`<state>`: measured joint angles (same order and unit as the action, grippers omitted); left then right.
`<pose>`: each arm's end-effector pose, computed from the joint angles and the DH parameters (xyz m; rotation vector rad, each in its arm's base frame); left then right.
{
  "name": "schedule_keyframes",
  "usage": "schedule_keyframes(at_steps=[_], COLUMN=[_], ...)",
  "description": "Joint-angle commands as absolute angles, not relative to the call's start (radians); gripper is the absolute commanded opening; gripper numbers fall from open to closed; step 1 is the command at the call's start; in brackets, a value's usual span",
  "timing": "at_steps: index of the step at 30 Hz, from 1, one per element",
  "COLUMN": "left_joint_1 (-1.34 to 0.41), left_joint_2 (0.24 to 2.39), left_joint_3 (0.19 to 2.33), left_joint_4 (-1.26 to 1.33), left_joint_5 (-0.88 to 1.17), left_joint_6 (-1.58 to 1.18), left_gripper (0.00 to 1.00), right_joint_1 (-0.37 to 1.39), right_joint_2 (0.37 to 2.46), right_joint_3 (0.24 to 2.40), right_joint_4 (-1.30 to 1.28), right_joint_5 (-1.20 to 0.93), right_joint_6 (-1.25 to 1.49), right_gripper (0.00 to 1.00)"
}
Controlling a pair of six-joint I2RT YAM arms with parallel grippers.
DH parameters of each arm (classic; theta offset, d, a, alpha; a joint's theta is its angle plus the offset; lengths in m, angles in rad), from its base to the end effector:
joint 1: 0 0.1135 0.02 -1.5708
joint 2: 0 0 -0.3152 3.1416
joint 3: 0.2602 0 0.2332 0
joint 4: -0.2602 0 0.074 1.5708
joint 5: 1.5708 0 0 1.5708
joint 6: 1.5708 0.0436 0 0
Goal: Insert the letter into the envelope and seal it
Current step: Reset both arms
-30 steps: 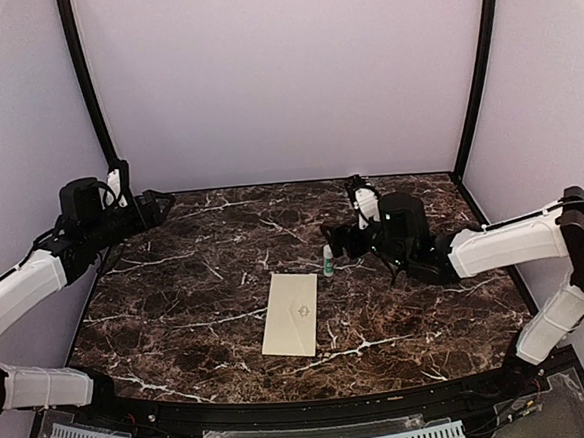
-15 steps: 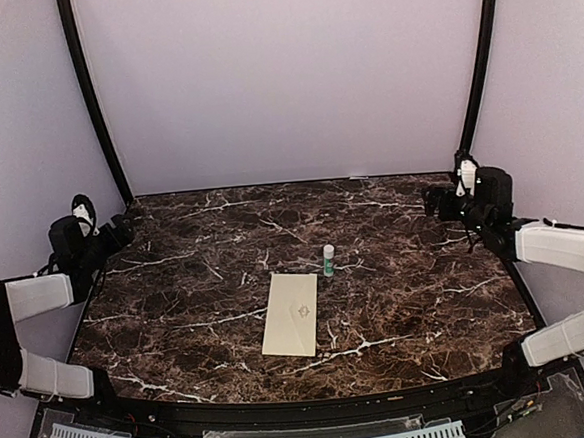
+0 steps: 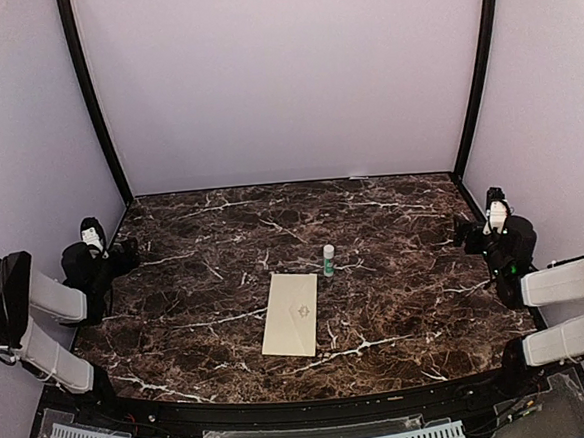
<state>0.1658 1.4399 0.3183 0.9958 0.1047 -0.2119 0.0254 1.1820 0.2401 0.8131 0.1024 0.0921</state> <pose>0.2446 0.0363 0.2343 -0.2414 1.6802 -0.1233 0.1980 0.0006 0.2432 0.1330 1.6937 0.0008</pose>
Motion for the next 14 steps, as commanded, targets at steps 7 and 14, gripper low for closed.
schedule_keyframes(at_steps=[7,14], left_joint_1=[0.172,0.172], left_joint_2=[1.471,1.47], left_joint_3=[0.304,0.299], left_joint_4=[1.155,1.167], left_joint_5=[0.191,0.181], left_joint_6=[-0.155,-0.158], left_gripper=[0.98,0.98], right_joint_1=[0.022,0.021], right_joint_2=[1.288,1.289], right_joint_3=[0.181,0.176], right_joint_4=[1.144,1.145], right_joint_5=[0.103,0.099], right_joint_6=[0.046,0.043], right_gripper=[0.98,0.99])
